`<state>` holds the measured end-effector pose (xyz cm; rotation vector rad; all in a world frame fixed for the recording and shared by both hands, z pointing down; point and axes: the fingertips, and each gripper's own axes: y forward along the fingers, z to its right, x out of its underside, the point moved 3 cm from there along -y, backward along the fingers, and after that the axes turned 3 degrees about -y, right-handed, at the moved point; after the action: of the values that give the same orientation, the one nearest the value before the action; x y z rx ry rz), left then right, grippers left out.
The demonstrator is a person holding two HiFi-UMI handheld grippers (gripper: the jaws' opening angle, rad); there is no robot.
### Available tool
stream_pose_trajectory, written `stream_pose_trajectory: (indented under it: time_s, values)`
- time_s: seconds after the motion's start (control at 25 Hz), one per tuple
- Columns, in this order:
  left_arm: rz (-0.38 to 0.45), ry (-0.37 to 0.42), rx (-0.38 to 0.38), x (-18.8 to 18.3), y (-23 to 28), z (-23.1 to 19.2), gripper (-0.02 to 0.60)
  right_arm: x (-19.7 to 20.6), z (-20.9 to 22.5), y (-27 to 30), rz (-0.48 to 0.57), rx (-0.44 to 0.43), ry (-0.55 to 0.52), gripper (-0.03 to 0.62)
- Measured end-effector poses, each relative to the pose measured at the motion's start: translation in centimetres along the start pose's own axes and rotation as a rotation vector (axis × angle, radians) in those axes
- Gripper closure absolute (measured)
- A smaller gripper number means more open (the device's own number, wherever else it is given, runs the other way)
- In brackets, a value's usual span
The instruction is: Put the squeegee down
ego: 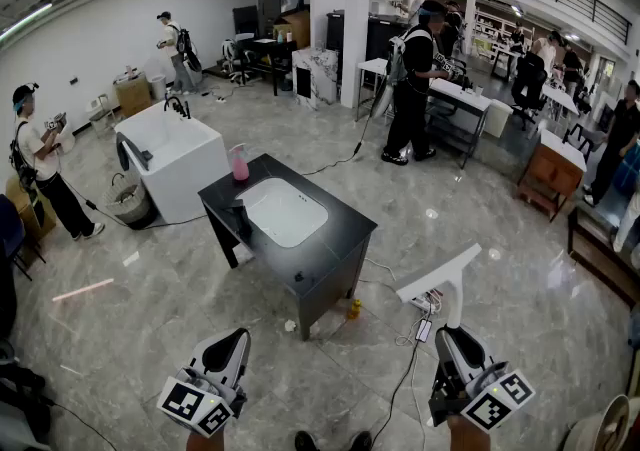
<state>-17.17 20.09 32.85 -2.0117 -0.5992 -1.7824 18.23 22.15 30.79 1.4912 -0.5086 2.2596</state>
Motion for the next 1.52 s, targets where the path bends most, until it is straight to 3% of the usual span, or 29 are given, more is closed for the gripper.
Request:
stream_pose_trajectory:
  time_s: [1.04, 1.52]
  values:
    - [-0.006, -0.012, 0.068, -0.1, 0.0, -2.1, 0.577, 0.9, -1.3, 2.1, -0.010, 0.053, -0.011, 0.500]
    - [-0.021, -0.027, 0.044, 0.5, 2.2, -2.4, 0.577, 0.0, 0.6, 4.8, -0.028, 0.016, -0.016, 0.500]
